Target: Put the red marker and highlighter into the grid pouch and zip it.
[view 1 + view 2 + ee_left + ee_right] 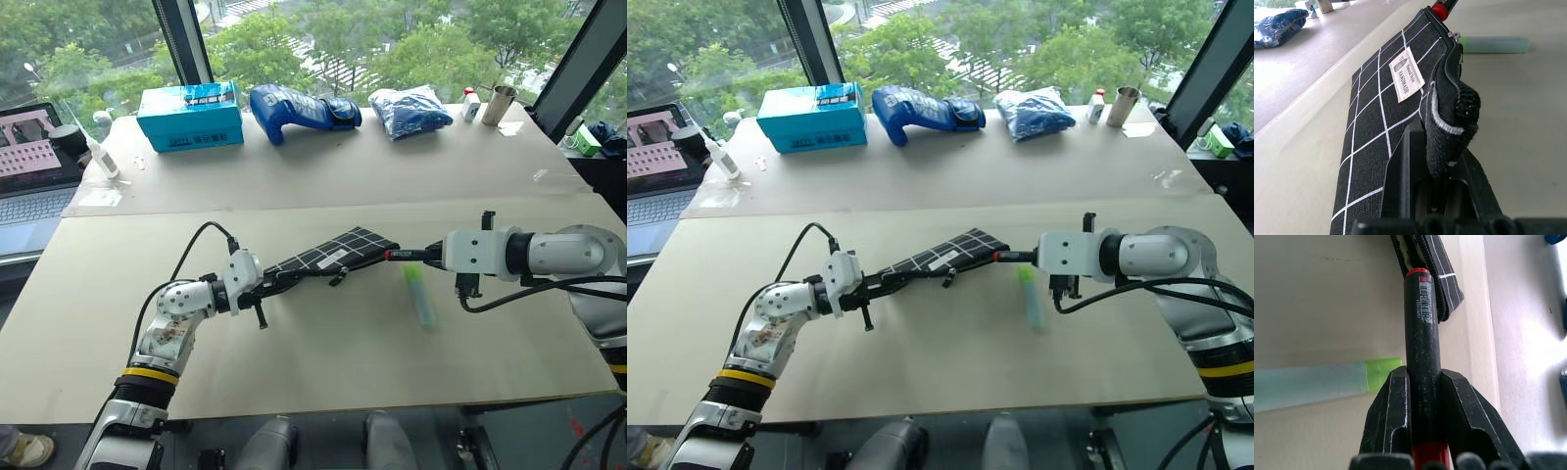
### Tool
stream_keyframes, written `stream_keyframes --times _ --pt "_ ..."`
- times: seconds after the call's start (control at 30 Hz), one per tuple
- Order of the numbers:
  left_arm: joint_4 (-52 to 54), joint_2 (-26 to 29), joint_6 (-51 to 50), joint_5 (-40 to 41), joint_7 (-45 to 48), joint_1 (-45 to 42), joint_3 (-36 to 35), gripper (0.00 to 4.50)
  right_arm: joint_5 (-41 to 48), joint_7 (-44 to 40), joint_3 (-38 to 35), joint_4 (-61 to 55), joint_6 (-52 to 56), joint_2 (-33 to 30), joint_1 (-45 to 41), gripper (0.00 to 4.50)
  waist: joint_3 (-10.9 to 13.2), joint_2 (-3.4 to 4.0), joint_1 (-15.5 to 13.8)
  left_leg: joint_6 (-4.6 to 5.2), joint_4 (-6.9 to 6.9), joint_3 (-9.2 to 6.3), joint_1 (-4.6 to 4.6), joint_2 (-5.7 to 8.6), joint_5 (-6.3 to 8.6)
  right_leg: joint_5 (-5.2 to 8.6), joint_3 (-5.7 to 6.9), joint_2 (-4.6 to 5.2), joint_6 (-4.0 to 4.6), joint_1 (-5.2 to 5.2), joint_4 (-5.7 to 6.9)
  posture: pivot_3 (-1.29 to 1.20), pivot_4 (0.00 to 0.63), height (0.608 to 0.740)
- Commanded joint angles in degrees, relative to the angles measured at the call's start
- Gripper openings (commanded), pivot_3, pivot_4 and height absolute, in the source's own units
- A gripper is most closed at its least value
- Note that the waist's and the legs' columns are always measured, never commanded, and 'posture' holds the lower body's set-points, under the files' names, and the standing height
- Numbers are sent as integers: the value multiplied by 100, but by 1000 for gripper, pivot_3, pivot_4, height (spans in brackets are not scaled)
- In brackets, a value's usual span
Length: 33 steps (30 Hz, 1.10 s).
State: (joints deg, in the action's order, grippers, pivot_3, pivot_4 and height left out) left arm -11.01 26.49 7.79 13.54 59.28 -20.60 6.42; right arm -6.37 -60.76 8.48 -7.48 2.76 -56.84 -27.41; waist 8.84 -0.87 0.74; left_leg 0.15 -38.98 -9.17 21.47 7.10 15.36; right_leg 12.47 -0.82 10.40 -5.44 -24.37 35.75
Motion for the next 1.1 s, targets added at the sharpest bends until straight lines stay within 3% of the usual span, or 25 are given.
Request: stream_keyframes --times 0.03,0.43,0.7,0.77,0.97,1.0,1.1 --pt "112 -26 75 77 -8 -109 -84 0 -197 131 69 77 -202 161 -329 508 0 0 2 0 0 1 0 0 0 0 0 0 0 -1 0 0 150 740" --pt "17 -122 116 31 33 -188 -20 0 -879 -28 1021 -229 -774 906 -827 508 0 0 4 -2 -1 -1 1 1 -1 0 0 0 0 -2 1 0 150 740" --pt "-61 -209 150 4 40 -259 8 0 -1675 540 1594 268 -1645 1755 -1342 508 0 0 8 -6 -1 -3 1 5 -3 0 0 -1 0 -5 4 0 150 740" --pt "-61 -216 159 -1 33 -257 8 0 -1448 427 1520 313 -1595 1850 -1323 1526 0 0 5 -7 -1 -2 1 5 -4 -1 0 -2 1 -6 4 0 150 740" --pt "-58 -219 183 -5 8 -218 -26 0 -995 149 938 272 -717 1675 -1260 3489 0 0 -2 -7 -1 -10 2 5 -4 -2 -1 -1 2 -6 4 0 150 740" --pt "-61 -221 190 -8 5 -213 -26 0 -807 43 802 253 -621 1602 -1250 3724 0 0 -4 -7 -1 -11 2 5 -4 -2 -1 -1 2 -6 4 0 150 740" --pt "-58 -225 194 -8 -9 -203 -26 0 -259 -182 334 302 -349 1337 -1305 3724 0 0 -1 -6 0 -12 2 4 -4 -2 0 -1 3 -4 3 0 150 740"
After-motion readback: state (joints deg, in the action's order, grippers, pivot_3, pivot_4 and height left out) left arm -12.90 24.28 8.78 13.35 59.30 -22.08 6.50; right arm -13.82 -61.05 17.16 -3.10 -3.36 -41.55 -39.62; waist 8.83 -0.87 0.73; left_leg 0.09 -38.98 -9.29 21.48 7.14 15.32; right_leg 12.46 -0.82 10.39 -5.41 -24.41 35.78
